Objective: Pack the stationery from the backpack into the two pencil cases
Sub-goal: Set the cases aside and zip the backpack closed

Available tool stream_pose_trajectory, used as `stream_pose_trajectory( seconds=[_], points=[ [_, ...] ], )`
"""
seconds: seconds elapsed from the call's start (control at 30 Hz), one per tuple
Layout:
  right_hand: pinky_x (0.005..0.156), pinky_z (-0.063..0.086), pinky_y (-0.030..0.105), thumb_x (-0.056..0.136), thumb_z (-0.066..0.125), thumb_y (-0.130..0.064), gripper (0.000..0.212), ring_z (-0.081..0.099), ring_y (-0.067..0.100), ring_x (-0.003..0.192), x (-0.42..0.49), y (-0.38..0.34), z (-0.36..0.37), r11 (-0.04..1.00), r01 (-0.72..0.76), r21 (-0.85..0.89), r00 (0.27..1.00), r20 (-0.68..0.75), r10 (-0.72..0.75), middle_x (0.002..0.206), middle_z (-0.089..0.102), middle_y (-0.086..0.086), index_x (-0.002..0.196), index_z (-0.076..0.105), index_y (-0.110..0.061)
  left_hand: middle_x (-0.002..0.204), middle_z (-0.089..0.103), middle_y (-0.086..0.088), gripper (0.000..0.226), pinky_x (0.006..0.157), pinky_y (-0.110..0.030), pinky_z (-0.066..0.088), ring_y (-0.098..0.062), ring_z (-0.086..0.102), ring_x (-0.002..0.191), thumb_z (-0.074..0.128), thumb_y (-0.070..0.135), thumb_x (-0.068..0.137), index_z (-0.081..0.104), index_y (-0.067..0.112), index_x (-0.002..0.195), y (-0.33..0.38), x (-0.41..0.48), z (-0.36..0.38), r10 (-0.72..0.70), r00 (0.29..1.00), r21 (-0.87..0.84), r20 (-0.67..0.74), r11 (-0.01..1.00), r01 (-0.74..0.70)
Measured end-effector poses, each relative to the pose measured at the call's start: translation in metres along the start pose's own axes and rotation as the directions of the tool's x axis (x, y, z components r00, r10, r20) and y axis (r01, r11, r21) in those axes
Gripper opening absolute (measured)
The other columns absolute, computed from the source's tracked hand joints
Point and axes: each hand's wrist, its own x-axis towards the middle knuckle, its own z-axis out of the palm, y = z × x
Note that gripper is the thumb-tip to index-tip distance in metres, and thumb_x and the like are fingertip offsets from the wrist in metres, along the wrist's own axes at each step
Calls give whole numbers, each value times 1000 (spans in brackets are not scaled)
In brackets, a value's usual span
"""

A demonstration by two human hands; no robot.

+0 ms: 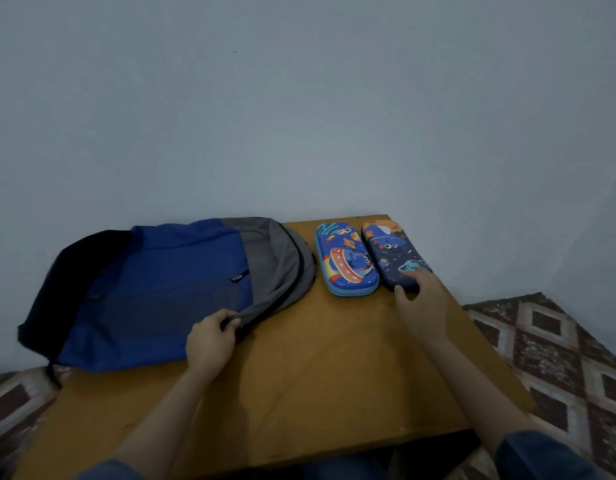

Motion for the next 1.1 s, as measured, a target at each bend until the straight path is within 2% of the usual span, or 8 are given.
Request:
stream_pose_trajectory(
  seconds=[0.13, 0.23, 0.37, 0.43, 0.5, 0.7, 0.9, 1.1],
  points=[
    [61, 43, 3, 86, 62, -4, 7, 60, 12, 83, -41, -59, 7, 964, 29, 266, 979, 185, -81, 84, 64, 3, 92, 66, -3, 83, 63, -5, 13, 57, -29, 41, -20, 55, 69, 49, 21, 96, 61, 22, 92, -1, -17, -23, -73, 997, -275, 9, 959, 73],
    [65, 44, 8, 86, 64, -11, 10, 57, -2, 76, -72, -98, 27, 948, -9, 319, 859, 487, -156, 80, 61, -10, 95, 69, -10, 88, 65, -6, 16, 69, -33, 47, -22, 60, 82, 47, 18, 96, 63, 16, 95, 4, -28, -46, -39, 999, -435, 3, 900, 37],
    [66, 46, 9, 79, 73, -29, 26, 60, 0, 78, -114, -136, 58, 933, -64, 355, 678, 702, -221, 83, 64, -11, 99, 70, -13, 75, 60, -4, 19, 58, -14, 41, -13, 55, 69, 46, 12, 96, 62, 5, 89, 12, -50, -68, 25, 1000, -553, -1, 833, -21],
    [62, 48, 17, 79, 73, -26, 8, 60, 1, 64, -133, -145, 68, 916, -58, 397, 672, 694, -259, 63, 64, -14, 74, 68, -22, 76, 61, -12, 20, 60, -19, 43, -20, 57, 72, 46, 9, 96, 62, 1, 89, 11, -59, -70, 45, 999, -596, 4, 802, -34],
    [57, 50, 22, 81, 71, -20, 23, 59, 3, 51, -146, -148, 71, 914, -46, 403, 698, 668, -259, 52, 62, -10, 61, 62, -25, 78, 60, -15, 20, 60, -20, 44, -21, 56, 72, 45, 7, 96, 62, -2, 91, 11, -68, -69, 55, 998, -642, 30, 766, -23],
    [56, 45, 11, 90, 60, -15, 36, 59, -2, 52, -148, -144, 48, 907, 74, 414, 690, 636, -346, 48, 60, -20, 57, 57, -30, 72, 53, -13, 23, 63, -30, 41, -23, 50, 69, 42, 7, 97, 58, -6, 87, 27, -79, -65, 72, 993, -766, 96, 642, 28],
    [54, 38, 18, 92, 57, -20, 30, 52, 11, 53, -117, -140, 1, 889, 234, 393, 760, 497, -419, 61, 64, 8, 63, 65, -15, 68, 55, -1, 24, 63, -23, 45, -11, 53, 64, 42, 11, 98, 59, 7, 81, 82, -82, -52, 110, 980, -909, 166, 402, 109],
    [67, 46, 32, 100, 39, -25, 33, 60, 22, 71, -103, -117, -28, 903, 427, 45, 692, 627, -359, 81, 66, 9, 73, 56, -16, 70, 56, -3, 24, 59, -21, 45, -10, 54, 63, 42, 11, 98, 57, 7, 80, 104, -91, -22, 161, 967, -830, 198, 553, 78]
  ],
)
